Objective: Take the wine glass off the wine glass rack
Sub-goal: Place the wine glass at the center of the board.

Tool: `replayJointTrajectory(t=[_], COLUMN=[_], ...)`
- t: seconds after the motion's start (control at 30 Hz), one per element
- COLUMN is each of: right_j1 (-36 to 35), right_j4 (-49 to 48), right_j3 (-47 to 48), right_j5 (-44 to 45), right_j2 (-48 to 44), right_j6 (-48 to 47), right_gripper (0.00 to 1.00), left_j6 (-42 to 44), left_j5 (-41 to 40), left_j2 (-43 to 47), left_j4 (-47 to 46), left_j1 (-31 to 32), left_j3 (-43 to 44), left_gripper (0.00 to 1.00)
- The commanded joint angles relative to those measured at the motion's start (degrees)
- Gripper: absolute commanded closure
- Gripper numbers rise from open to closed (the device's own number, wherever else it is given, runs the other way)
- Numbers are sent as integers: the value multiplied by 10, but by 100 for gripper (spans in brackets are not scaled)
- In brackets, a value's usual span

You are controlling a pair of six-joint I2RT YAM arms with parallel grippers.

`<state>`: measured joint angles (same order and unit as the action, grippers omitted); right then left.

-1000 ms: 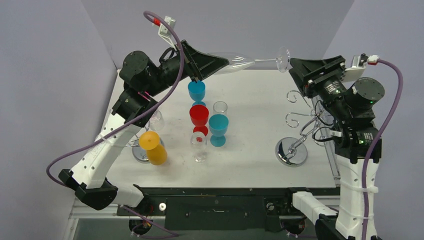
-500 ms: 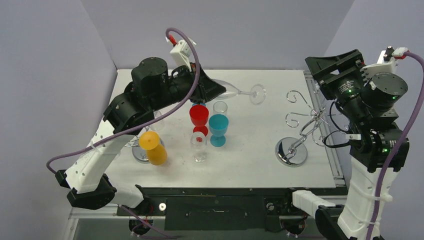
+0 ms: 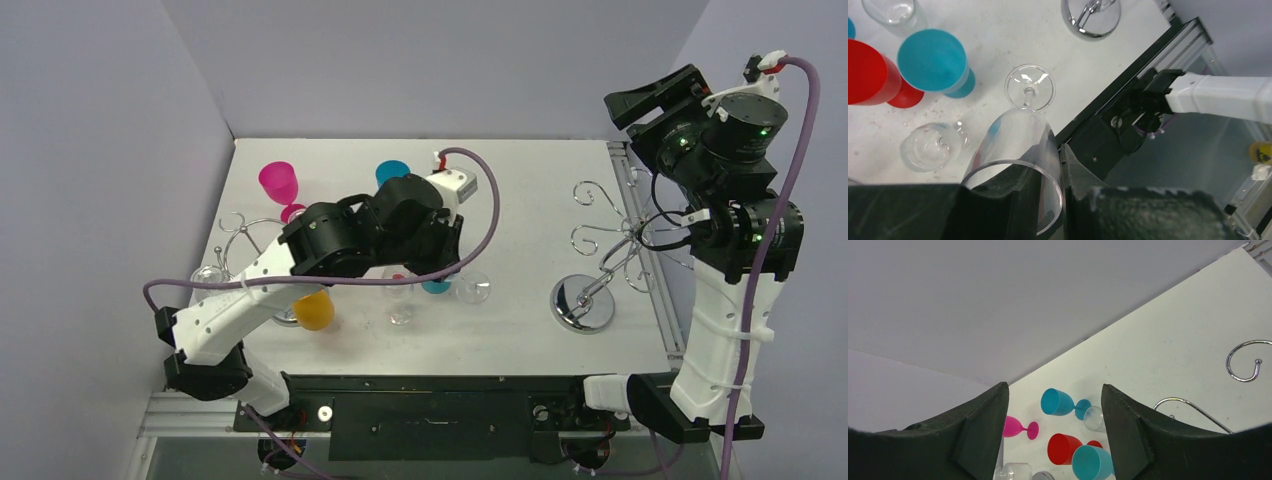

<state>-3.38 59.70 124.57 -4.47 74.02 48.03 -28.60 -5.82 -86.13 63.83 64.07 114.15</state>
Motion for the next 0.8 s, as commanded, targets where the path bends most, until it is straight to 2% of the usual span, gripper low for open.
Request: replayJointTrajectory(t=[0.0,0.27,0.57,0.77], right_j1=[-5,-4,0,0], right_j4=[16,25,21,22], right_j3=[28,13,-32,-47], right_j5=[22,37,43,43], right_j2=[10,-9,-42,-53], right_j6=[-25,-36,-41,-40], right_gripper=[36,36,36,36], left_j6=[23,35,37,36], left_j5=[-47,-50,-48,-49], left_j2=[-24,-102,-146,-170], left_j4=[30,24,-33,-50], left_j1=[20,37,37,31], left_j3=[-6,-27,-83,-83], left_gripper=[100,100,100,100])
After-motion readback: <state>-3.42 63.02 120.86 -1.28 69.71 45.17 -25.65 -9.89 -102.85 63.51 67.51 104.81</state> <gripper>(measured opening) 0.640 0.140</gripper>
